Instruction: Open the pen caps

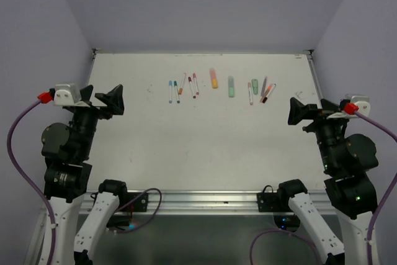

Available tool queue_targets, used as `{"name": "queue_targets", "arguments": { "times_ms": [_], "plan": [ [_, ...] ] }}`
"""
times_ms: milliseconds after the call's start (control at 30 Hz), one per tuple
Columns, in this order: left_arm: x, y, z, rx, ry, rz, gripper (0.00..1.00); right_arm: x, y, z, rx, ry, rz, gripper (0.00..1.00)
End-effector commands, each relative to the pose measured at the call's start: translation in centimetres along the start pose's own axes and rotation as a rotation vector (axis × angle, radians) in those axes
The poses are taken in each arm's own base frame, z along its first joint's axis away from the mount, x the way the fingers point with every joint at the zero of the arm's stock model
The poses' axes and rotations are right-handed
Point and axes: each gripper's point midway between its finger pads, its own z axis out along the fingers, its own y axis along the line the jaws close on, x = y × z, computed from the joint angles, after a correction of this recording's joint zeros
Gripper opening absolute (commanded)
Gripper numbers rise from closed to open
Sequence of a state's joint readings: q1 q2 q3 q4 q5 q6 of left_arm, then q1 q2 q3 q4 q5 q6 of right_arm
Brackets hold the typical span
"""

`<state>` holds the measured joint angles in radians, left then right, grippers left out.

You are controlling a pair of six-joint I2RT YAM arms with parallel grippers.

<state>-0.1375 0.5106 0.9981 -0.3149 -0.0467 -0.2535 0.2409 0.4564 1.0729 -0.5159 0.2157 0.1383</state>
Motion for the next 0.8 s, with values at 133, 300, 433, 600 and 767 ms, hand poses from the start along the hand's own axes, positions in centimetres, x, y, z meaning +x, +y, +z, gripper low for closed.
{"name": "queue_targets", "arguments": {
  "times_ms": [133,300,433,600,767],
  "plan": [
    [1.2,-0.5,1.2,0.026,0.029,-0.036,1.00,0.8,0.4,0.9,-0.009,0.029,0.021,0.99],
    [4.8,0.0,2.9,0.002,0.154,-0.048,1.00,4.1,3.3,3.4,-0.119,0.170,0.083,0.99],
    [8.7,-0.2,4.0,0.008,0.274,-0.096,1.00,7.2,5.2,5.9,-0.171,0.301,0.140,0.98],
    [14.2,0.3,5.8,-0.023,0.432,-0.143,1.00,11.3,6.2,9.6,-0.147,0.470,0.181,0.99],
    [19.7,1.0,7.6,-0.055,0.613,-0.155,1.00,17.0,7.2,14.2,-0.140,0.625,0.176,0.98]
  ]
}}
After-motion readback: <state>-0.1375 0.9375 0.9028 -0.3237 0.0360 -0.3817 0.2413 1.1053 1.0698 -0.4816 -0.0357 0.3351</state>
